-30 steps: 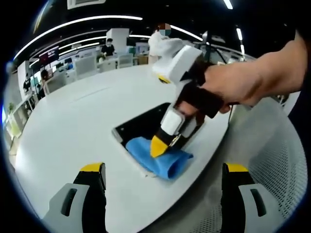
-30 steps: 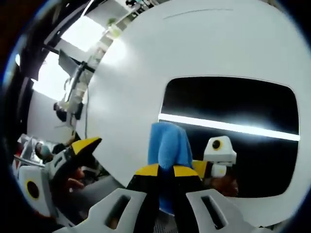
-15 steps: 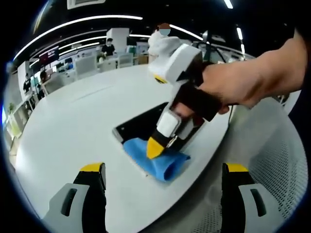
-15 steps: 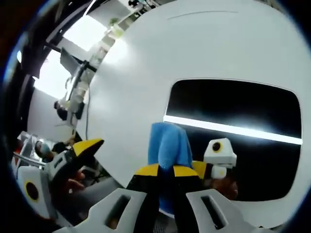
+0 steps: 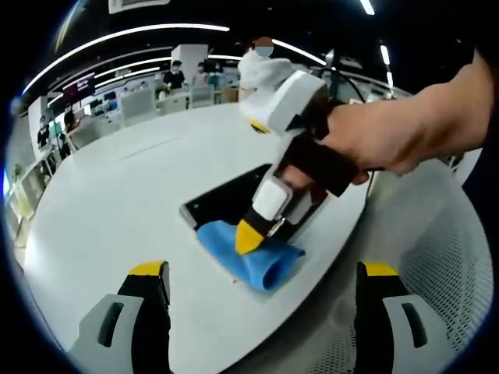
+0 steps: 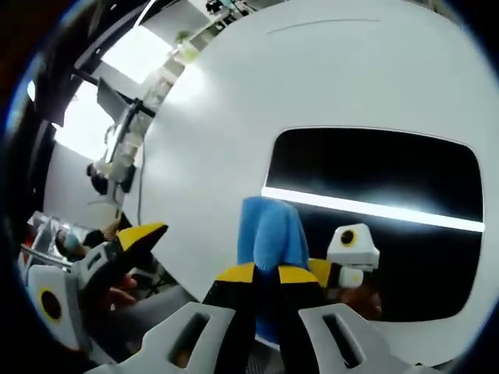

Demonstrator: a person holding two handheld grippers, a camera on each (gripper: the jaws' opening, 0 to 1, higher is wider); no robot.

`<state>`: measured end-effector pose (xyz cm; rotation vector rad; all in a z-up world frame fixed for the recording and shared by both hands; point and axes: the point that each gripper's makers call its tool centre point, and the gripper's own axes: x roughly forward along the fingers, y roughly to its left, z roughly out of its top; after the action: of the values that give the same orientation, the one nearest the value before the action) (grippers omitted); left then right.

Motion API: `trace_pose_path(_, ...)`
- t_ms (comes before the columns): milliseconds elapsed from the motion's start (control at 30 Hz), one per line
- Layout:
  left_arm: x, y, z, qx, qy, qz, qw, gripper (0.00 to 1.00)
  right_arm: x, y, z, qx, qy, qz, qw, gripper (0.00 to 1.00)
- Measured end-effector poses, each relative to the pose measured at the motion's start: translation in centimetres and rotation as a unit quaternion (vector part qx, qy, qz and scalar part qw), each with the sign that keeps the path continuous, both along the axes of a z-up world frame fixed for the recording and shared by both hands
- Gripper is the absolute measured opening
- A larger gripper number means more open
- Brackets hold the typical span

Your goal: Wipe the mirror surface with the cleaning cloth until all visible marks leave the cleaned area.

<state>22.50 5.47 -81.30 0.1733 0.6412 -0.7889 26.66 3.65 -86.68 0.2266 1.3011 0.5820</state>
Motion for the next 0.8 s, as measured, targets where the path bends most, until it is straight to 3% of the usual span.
trace_pose_path(267, 0.0, 0.0, 0.0, -0.001, 0.0, 0.001, 1.0, 1.0, 0.5, 0.1, -0.3, 0.002, 0.006, 0.001, 1.0, 0.03)
trace_pose_path(800, 0.0, 0.0, -0.1, -0.001, 0.004, 0.001, 1.0, 1.0, 3.5, 0.1, -0.2, -0.004, -0.001, -0.003, 1.0, 0.03)
